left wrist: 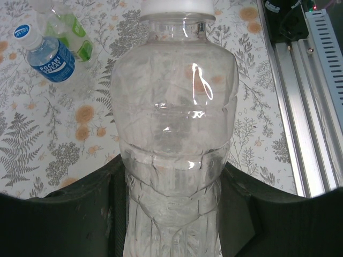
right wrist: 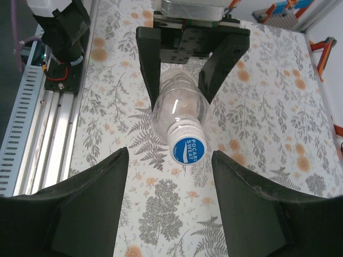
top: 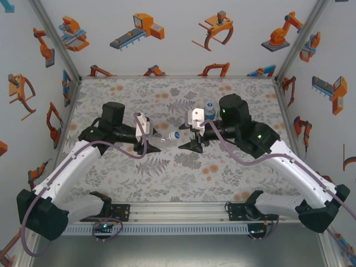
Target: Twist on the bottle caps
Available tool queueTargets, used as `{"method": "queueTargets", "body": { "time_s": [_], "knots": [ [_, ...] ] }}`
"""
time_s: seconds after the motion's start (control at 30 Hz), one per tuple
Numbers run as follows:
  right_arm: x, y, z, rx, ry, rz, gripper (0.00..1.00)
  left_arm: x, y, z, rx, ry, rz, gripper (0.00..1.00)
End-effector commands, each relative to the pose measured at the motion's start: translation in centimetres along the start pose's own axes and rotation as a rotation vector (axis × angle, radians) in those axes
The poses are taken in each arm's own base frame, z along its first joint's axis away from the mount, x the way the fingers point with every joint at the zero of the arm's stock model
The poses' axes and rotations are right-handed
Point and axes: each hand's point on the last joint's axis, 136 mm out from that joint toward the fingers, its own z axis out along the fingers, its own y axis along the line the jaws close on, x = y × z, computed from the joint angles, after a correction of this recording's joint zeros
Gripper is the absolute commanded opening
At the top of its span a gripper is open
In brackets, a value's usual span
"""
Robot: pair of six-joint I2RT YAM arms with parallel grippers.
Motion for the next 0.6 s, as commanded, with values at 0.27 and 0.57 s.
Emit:
{"method": "queueTargets", "body": {
  "time_s": [0.27,0.57],
  "knots": [
    [-1.0,1.1,0.5,-0.077,-0.074,-0.082,0.52,-2.0,-1.1,-0.6,0.035,-0.058,0.062,0.0],
    [0.1,-0.8,1.3,0.014,-0.033,-0.067,0.47,-2.1,-1.3,-0.7,0.046,-0.066,0.065,0.0]
  ]
}}
